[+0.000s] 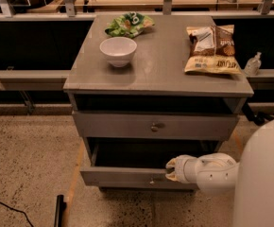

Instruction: Close middle drawer

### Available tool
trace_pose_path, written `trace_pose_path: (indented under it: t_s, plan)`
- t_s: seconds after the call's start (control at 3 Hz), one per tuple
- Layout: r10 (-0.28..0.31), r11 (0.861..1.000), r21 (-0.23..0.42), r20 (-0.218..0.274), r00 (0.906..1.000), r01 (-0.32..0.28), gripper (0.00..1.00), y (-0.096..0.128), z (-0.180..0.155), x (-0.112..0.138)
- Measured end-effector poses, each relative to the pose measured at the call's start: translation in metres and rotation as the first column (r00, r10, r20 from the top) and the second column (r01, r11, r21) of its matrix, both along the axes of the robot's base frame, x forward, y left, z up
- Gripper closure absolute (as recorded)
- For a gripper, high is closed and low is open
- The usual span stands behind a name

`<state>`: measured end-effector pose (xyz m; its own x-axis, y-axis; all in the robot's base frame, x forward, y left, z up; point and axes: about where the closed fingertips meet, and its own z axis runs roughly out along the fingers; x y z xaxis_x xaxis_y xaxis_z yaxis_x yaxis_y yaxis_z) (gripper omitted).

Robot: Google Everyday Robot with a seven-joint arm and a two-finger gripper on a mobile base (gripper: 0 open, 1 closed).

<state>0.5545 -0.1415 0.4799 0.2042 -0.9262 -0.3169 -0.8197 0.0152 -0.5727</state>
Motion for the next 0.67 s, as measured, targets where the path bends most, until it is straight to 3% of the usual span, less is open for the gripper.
trace_pose_path:
  t_s: [0.33, 0.67]
  plan:
    - [0.033, 0.998, 0.053, -0.017, 0.9993, -0.032, 1.00, 0.0112, 0.0000, -0.0152]
    - [0.033, 0.998, 0.053, -0.017, 0.9993, -0.032, 1.00, 0.0112, 0.0000, -0.0152]
